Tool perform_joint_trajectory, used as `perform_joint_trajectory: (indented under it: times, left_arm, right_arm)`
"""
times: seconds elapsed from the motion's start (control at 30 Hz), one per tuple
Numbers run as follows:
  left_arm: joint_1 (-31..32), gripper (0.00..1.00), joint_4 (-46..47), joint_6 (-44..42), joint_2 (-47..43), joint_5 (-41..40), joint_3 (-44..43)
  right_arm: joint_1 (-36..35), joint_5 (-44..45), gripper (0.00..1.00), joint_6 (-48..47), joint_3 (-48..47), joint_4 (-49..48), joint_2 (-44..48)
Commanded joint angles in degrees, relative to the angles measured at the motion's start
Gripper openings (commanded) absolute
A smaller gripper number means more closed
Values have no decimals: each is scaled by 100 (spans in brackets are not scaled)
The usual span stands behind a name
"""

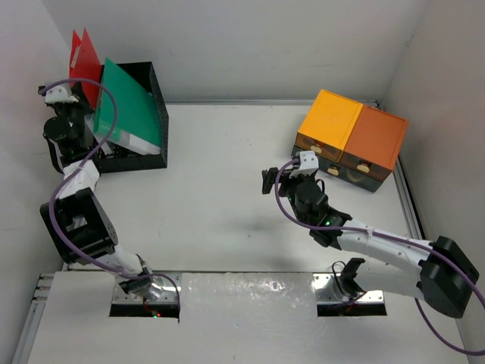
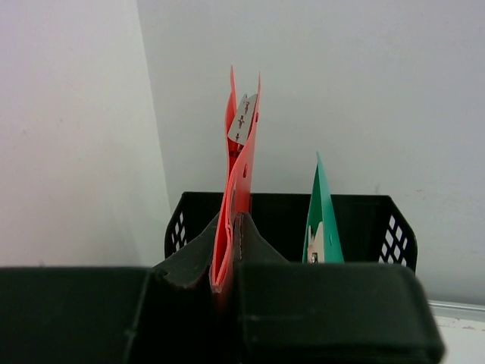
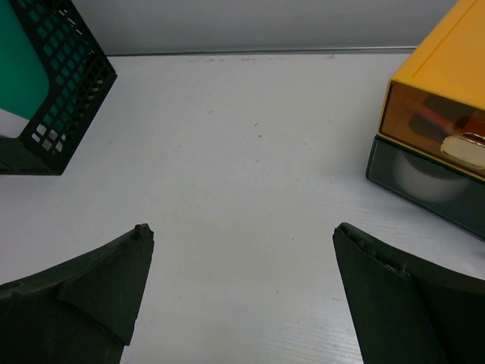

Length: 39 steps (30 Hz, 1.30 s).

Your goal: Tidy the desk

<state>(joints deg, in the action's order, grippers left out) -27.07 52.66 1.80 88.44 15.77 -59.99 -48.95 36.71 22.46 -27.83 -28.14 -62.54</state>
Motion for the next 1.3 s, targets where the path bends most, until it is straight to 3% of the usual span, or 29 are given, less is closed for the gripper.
perform_joint_trajectory:
  times: [0.0, 0.33, 0.4, 0.43, 0.53, 0.67, 0.77, 1.03, 1.13, 1.23, 1.27]
  left_arm:
    - [-44, 0, 815, -13, 6, 102, 48]
    - [-229, 0, 763, 119, 296, 348, 320]
    - [-237, 24, 754, 92, 288, 296, 391]
    - [-246, 44, 763, 101, 287, 304, 443]
    - [-290, 62, 719, 145, 104, 322, 505]
    - [-334, 67, 211, 224, -221, 120, 225]
    - [-369, 68, -999, 329, -406, 58, -389]
    - [-492, 69, -3155, 645, -688, 66, -2015]
    - [-545, 69, -4226, 445, -750, 934, -2587]
    - [-536, 69, -5334, 112, -898, 2373, -2799]
    - [-545, 69, -6033, -3, -943, 2596, -2808]
  right_arm:
    - [-27, 82, 99, -49, -3, -192, 85]
    - [-36, 21, 99, -66, 24, -183, 120]
    - [-27, 29, 99, -66, 24, -192, 120]
    - [-27, 29, 99, -66, 24, -200, 120]
    - [-36, -14, 99, -66, -11, -201, 102]
    - [-36, -67, 99, -49, -47, -183, 84]
    - [-36, -94, 99, -40, -55, -183, 93]
    - [-36, -138, 99, -57, 173, -227, 251]
    - [-36, -129, 99, -84, 322, -271, 400]
    - [-27, -173, 99, -84, 550, -385, 489]
    - [-27, -182, 99, -75, 612, -455, 506]
